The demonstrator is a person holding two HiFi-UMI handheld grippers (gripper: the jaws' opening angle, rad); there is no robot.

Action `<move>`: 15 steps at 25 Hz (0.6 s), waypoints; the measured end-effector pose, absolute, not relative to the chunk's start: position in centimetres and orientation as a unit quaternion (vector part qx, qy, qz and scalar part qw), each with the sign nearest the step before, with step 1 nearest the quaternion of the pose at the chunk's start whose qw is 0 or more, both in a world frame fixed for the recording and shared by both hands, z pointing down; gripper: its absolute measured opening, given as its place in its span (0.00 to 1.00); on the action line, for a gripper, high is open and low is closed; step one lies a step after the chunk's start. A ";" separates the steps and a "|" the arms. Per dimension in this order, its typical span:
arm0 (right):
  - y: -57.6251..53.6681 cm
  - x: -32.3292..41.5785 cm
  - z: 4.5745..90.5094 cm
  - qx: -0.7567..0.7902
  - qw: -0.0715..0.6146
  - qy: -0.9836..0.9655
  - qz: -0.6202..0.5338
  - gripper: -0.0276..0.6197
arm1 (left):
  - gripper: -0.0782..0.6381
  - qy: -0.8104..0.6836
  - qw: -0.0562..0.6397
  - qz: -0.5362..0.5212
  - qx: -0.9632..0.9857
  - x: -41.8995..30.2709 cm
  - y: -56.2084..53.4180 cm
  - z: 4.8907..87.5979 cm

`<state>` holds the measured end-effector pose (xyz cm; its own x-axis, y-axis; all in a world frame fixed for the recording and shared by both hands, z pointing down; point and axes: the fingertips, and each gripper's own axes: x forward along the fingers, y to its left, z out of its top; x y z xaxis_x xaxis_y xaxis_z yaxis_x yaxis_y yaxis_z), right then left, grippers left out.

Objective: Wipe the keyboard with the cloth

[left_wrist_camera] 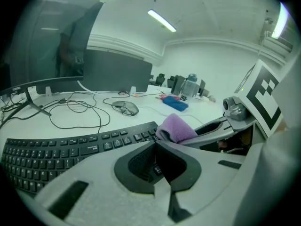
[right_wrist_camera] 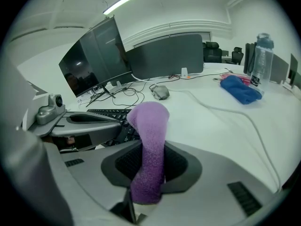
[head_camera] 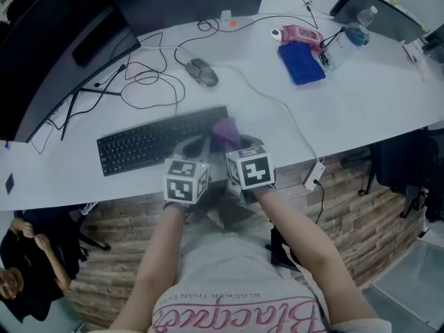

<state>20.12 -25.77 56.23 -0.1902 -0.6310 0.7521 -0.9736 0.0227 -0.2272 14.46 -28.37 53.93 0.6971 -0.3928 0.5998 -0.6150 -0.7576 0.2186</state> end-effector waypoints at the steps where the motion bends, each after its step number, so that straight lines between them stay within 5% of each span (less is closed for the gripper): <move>1: -25.6 20.6 56.2 0.595 0.232 -0.675 0.370 0.19 | 0.12 -0.281 0.206 0.270 0.898 14.7 -28.3 53.9; 15: -24.7 24.6 54.0 0.637 0.237 -0.650 0.339 0.19 | 0.12 -0.289 0.174 0.244 0.909 14.5 -28.8 50.4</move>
